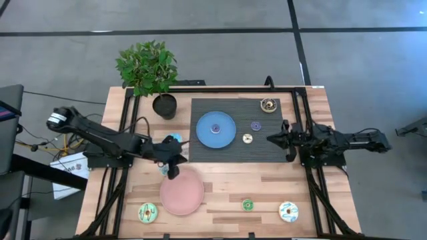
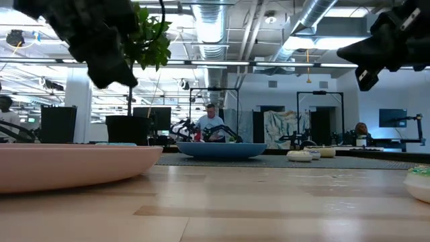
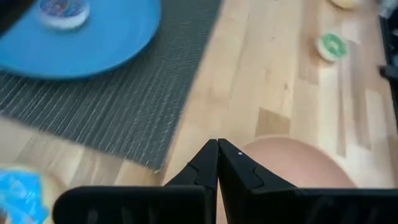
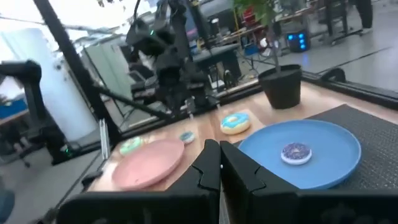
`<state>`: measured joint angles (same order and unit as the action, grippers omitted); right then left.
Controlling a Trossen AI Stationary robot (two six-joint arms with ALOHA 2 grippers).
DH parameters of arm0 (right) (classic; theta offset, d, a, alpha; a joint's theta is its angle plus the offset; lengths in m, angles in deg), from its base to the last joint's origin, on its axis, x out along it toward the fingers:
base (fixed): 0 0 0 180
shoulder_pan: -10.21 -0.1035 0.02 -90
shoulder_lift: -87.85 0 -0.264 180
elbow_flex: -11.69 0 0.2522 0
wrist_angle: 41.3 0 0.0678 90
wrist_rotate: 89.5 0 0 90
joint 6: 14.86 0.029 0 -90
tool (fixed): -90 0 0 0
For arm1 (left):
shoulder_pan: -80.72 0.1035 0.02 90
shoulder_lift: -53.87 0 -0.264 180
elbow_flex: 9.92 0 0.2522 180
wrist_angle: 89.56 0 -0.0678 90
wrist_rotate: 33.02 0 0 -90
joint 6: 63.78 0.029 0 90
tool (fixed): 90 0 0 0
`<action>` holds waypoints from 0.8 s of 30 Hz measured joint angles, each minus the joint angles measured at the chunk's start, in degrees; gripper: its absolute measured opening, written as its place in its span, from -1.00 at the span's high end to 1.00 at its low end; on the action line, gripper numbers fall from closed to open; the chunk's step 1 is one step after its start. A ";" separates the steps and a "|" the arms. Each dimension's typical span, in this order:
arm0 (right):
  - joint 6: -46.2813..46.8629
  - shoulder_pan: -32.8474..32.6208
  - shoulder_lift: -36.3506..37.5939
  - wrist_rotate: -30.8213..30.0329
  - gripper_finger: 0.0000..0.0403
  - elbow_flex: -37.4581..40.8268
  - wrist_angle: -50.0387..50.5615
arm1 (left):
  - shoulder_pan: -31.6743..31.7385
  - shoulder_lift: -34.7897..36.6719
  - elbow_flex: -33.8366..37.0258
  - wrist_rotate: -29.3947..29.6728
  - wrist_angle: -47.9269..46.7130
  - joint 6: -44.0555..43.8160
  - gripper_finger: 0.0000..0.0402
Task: Pick & Place donuts
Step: Put the large white donut on the light orange plate
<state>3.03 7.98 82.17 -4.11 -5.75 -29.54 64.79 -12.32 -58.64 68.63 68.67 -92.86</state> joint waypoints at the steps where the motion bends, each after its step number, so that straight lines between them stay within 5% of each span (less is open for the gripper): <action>1: 1.76 0.00 -0.96 -0.35 1.00 -0.01 -1.14 | -0.77 0.60 1.14 0.08 2.68 2.53 1.00; 11: 8.85 -7.35 -23.44 -11.31 1.00 -14.67 0.15 | -6.01 13.30 10.71 3.90 12.40 11.64 1.00; 15: 10.88 -12.37 -37.57 -14.96 1.00 -26.56 13.62 | -6.95 20.36 13.89 4.03 12.39 11.37 1.00; 18: 22.74 -15.20 -47.74 -16.49 1.00 -36.65 27.36 | -7.15 25.09 14.72 4.01 10.30 10.56 1.00; 24: 45.20 -23.03 -63.90 -8.97 1.00 -54.13 54.46 | -7.32 30.98 14.73 4.01 8.50 10.16 1.00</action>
<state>48.23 -15.04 18.28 -13.08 -59.88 24.92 57.48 18.66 -43.91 72.64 77.17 -82.70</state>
